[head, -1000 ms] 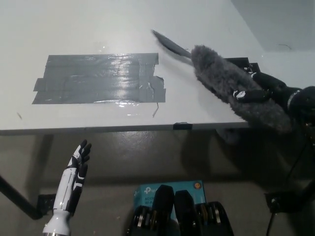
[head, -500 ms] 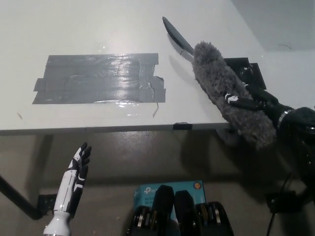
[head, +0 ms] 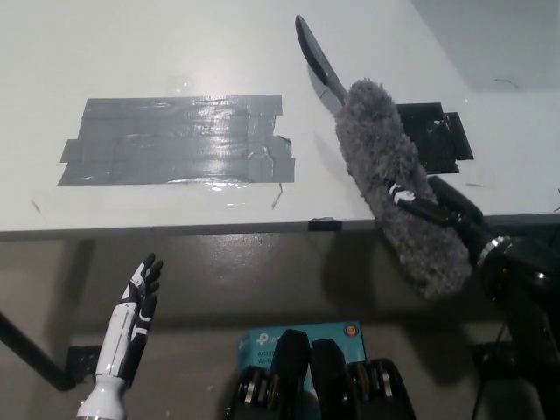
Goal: A grey duster is kept infront of the robot in the middle of the table and the robot extends its right arm to grab the duster, picks it up and hands it to a person
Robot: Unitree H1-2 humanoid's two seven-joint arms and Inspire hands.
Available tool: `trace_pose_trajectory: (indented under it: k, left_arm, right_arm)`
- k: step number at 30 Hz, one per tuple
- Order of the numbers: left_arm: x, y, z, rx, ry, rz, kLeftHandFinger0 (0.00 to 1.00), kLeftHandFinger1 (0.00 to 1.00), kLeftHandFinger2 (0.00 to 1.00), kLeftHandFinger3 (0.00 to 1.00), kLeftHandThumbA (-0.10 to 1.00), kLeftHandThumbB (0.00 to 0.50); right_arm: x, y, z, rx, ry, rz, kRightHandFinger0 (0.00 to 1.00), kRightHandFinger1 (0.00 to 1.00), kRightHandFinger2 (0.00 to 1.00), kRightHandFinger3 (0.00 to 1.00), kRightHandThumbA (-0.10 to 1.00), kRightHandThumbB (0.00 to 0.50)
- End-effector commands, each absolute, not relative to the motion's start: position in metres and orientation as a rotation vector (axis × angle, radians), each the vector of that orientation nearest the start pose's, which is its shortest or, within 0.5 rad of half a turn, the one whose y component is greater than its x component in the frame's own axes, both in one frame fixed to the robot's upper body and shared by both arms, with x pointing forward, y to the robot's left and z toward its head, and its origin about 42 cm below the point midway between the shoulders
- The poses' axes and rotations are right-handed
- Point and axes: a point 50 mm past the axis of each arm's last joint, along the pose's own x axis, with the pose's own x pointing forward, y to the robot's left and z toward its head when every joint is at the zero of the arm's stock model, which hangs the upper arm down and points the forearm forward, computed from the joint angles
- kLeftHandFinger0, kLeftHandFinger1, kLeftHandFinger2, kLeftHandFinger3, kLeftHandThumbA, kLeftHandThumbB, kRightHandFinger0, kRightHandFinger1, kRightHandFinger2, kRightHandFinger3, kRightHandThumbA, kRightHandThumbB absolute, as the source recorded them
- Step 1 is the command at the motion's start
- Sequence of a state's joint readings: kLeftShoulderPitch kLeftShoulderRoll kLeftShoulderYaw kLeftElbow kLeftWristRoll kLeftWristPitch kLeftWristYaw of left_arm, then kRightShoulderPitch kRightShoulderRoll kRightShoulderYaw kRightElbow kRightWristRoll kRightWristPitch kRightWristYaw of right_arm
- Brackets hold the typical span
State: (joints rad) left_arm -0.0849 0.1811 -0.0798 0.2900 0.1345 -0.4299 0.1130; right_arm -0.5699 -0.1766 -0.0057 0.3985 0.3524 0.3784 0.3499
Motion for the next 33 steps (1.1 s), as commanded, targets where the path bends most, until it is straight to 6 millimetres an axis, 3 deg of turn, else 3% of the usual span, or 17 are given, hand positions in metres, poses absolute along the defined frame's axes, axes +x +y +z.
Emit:
trace_pose_trajectory:
  k: [1,15,33]
  left_arm:
    - [0.312,0.257,0.094,0.303,-0.337,-0.035,1.00,1.00,1.00,1.00,1.00,0.280]
    - [0.310,0.259,0.093,0.300,-0.334,-0.027,1.00,1.00,1.00,1.00,1.00,0.280]
    - [0.314,0.258,0.097,0.310,-0.348,-0.025,1.00,1.00,1.00,1.00,1.00,0.266]
  right_arm:
    - [0.377,-0.145,0.286,1.053,-0.016,0.667,0.00,0.40,0.83,1.00,-0.10,0.091]
    - [0.351,-0.139,0.283,1.172,-0.039,0.626,0.00,0.46,0.88,1.00,-0.10,0.086]
    - [0.347,-0.137,0.289,1.214,0.000,0.619,0.00,0.46,0.87,1.00,-0.10,0.055]
